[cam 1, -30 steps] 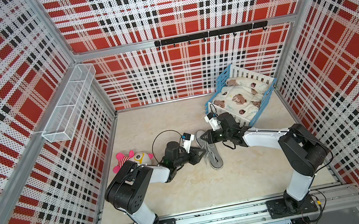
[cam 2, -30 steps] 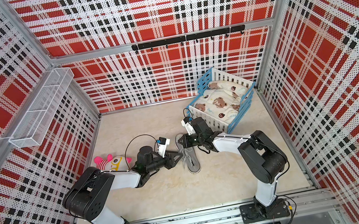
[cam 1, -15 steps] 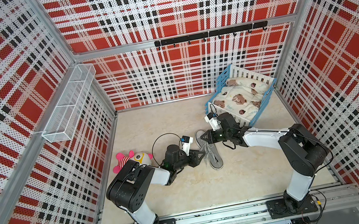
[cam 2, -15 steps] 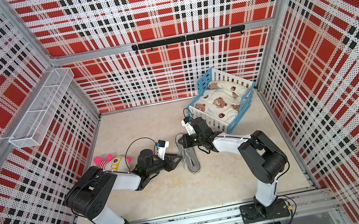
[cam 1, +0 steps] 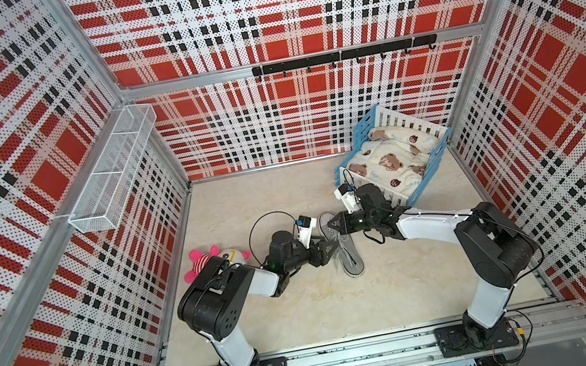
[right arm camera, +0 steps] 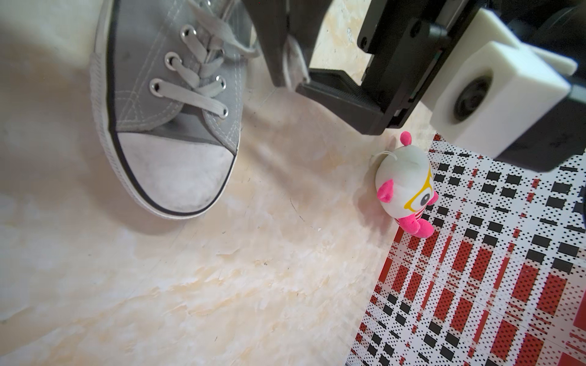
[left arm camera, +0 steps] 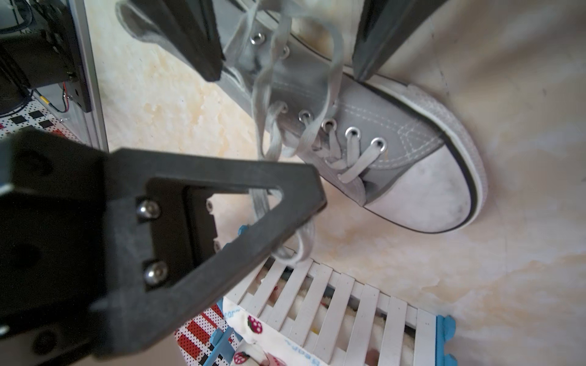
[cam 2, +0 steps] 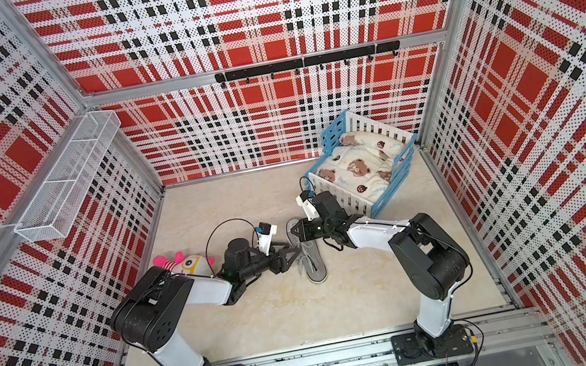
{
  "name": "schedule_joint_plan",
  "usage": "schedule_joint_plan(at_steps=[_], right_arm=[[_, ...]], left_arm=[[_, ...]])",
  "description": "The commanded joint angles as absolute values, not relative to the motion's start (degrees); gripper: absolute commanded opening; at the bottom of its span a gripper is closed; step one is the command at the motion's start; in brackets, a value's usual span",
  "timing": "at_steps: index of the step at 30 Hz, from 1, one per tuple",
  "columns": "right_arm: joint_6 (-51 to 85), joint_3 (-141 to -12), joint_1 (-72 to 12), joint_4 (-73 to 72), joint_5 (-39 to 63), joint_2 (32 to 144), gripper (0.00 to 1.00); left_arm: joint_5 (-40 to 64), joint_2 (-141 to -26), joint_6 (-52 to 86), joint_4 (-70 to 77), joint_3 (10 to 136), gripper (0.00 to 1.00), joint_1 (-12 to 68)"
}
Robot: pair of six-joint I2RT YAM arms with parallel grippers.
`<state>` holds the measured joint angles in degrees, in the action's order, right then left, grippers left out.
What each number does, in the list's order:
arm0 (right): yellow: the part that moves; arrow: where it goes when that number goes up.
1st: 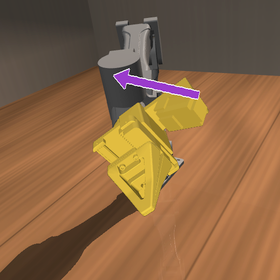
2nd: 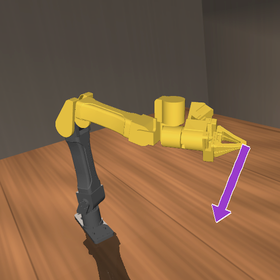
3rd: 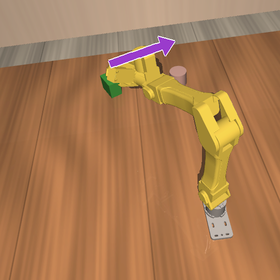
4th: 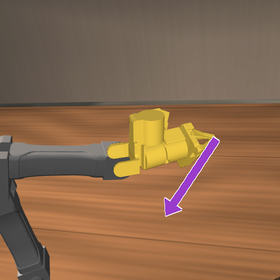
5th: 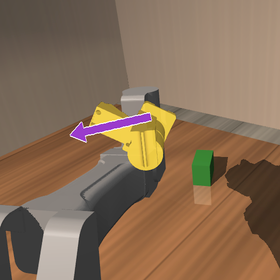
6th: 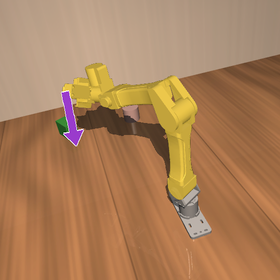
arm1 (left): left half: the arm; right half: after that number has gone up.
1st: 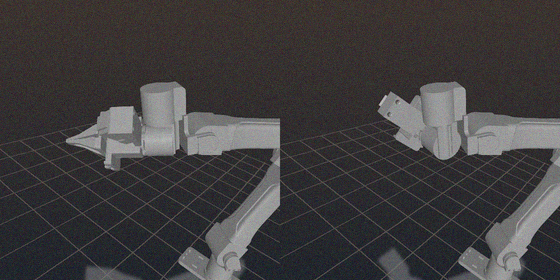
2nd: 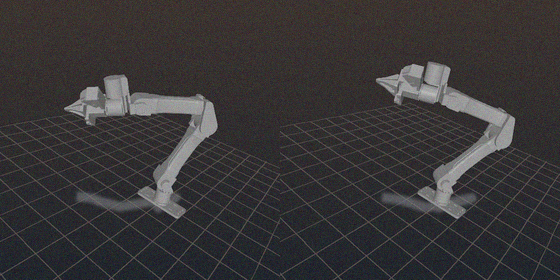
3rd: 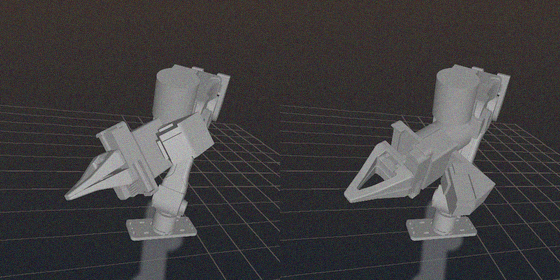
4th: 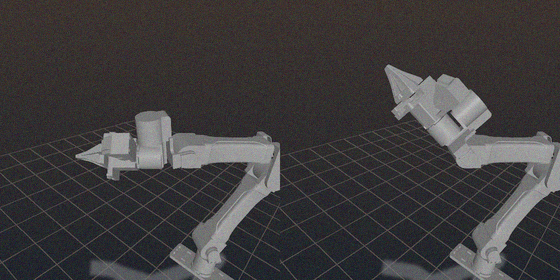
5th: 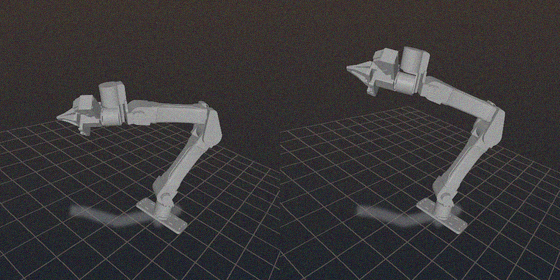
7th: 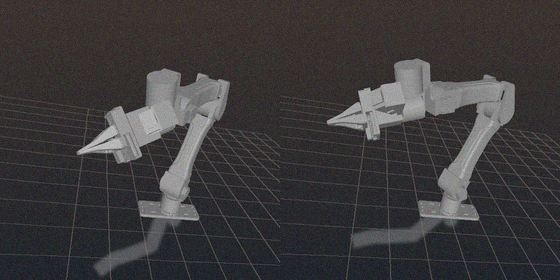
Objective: Tie the shoes
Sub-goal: Wrap the shoelace around the shoelace.
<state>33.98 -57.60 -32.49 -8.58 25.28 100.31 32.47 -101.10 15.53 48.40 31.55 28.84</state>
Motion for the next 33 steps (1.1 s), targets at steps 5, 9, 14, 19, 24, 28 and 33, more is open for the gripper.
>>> schedule_joint_plan(at_steps=[5,9,14,19,24,28,33], right_arm=[[33.0,-58.6,-32.2,-7.3,25.2,98.8,0.0],[33.0,-58.8,-32.2,-7.4,25.4,98.9,0.0],[33.2,-58.9,-32.2,-7.4,25.7,99.1,0.0],[33.4,-58.8,-32.2,-7.6,25.8,99.3,0.0],[33.5,-58.9,-32.2,-7.8,26.1,99.1,0.0],[33.5,-59.0,-32.2,-7.8,26.2,99.2,0.0],[33.6,-59.1,-32.2,-7.8,26.3,99.2,0.0]], left_arm=[[35.1,-104.7,11.1,49.8,34.2,0.72,29.1],[35.1,-106.0,10.3,49.7,34.8,0.72,30.1],[36.3,-106.7,10.7,49.7,35.6,0.68,30.6],[38.5,-105.8,11.2,49.7,36.0,0.56,30.7],[40.2,-104.7,11.8,49.7,36.2,0.46,30.5],[40.8,-104.5,12.5,49.7,36.5,0.38,30.3],[39.7,-104.7,13.9,49.7,37.0,0.29,30.4]])
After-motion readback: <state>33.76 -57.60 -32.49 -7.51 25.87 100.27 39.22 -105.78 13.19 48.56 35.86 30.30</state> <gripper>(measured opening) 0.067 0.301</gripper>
